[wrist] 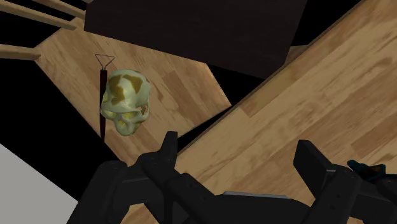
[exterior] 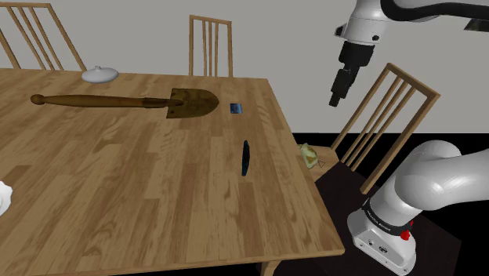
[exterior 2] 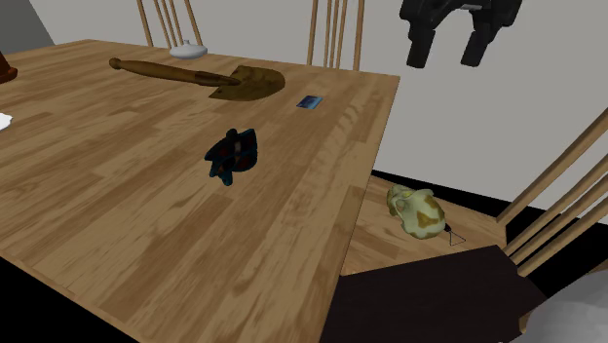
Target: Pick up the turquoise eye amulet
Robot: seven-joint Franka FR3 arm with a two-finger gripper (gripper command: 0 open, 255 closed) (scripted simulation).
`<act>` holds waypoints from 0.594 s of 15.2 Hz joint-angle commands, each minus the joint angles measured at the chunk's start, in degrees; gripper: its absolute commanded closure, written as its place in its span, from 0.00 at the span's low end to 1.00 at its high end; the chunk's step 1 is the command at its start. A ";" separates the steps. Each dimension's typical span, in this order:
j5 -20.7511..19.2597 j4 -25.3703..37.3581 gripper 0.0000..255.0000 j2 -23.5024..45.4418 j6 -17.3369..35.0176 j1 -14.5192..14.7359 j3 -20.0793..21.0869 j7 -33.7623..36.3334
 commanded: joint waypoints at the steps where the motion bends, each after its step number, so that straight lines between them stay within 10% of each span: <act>1: 0.00 0.00 0.00 0.00 0.00 0.00 0.00 0.00; 9: 10.36 -4.18 0.00 -1.33 6.61 -0.84 14.18 23.67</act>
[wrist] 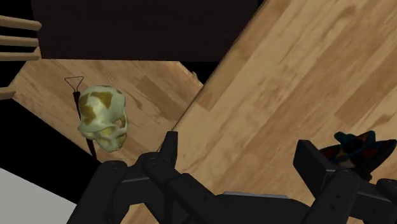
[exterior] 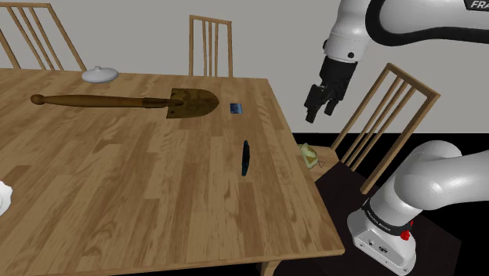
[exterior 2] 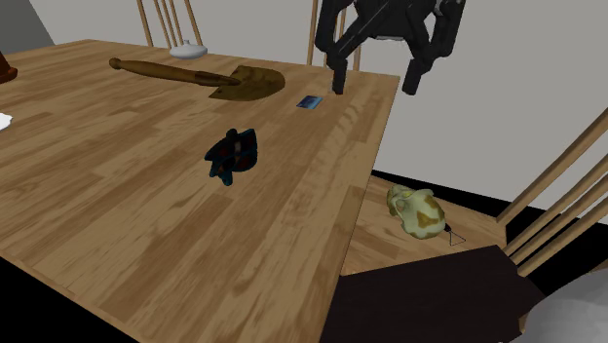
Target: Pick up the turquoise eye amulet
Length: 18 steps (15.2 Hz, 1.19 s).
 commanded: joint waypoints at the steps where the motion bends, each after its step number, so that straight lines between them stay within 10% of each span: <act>1: 2.59 -0.67 0.00 0.09 1.89 -0.24 3.73 6.34; 10: 9.15 4.50 0.00 10.31 12.63 -5.33 21.62 32.69; 18: 6.02 12.25 0.00 23.08 21.14 -14.28 36.59 52.82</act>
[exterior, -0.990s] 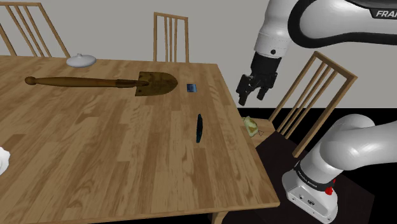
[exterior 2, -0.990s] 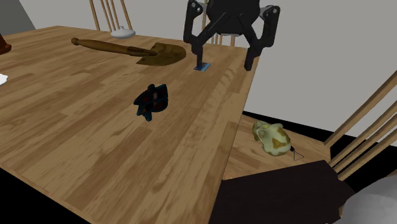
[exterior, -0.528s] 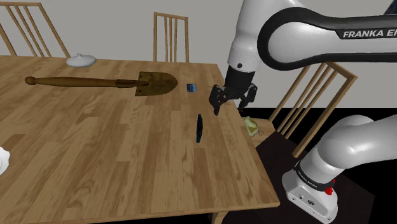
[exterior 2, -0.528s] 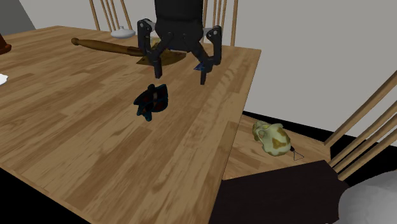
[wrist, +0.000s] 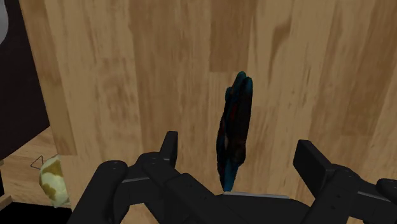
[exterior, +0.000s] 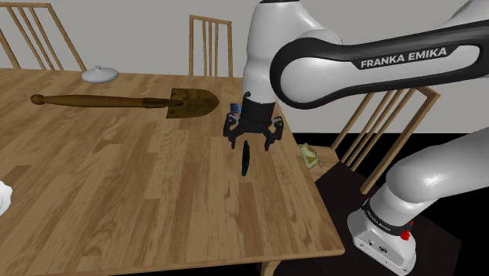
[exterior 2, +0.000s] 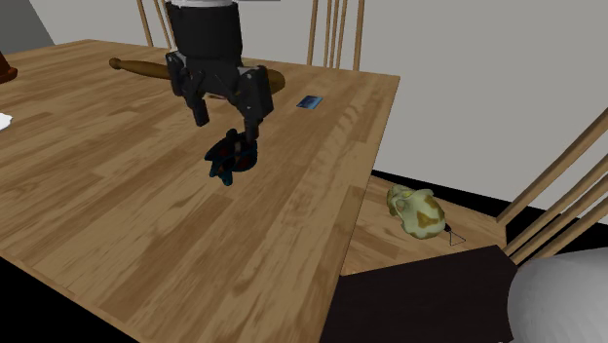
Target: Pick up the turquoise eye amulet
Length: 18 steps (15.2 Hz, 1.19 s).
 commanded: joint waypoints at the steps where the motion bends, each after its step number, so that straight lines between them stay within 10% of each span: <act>1: -0.32 -0.38 0.00 1.36 1.96 -0.74 1.62 1.48; 8: -0.41 -3.41 0.00 3.06 6.61 -1.25 3.62 1.81; 9: -0.43 -3.38 1.00 3.08 6.59 -1.28 3.61 1.81; 18: -0.41 -3.41 1.00 3.06 6.61 -1.25 3.62 1.81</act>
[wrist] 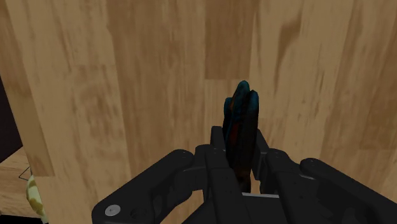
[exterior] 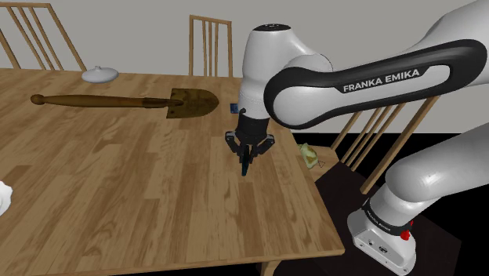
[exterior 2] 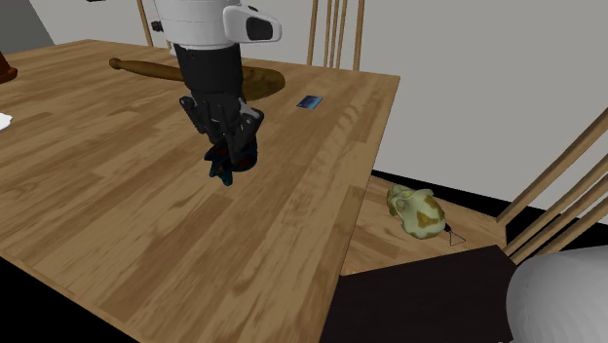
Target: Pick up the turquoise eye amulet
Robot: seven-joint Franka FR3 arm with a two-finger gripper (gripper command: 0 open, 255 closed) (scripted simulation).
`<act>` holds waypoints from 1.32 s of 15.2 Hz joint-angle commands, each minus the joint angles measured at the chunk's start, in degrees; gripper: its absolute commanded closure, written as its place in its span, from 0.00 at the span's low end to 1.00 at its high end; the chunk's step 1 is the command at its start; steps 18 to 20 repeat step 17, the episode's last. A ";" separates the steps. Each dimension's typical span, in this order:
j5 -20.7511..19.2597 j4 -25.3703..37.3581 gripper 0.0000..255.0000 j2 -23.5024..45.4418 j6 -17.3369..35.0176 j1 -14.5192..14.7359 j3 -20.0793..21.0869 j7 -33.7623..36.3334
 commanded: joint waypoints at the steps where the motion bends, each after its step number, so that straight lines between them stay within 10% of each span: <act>1: 0.09 0.46 1.00 -0.37 -0.84 0.15 -0.37 -0.08; 20: -0.41 8.97 1.00 -3.30 -12.22 0.76 -4.69 -0.35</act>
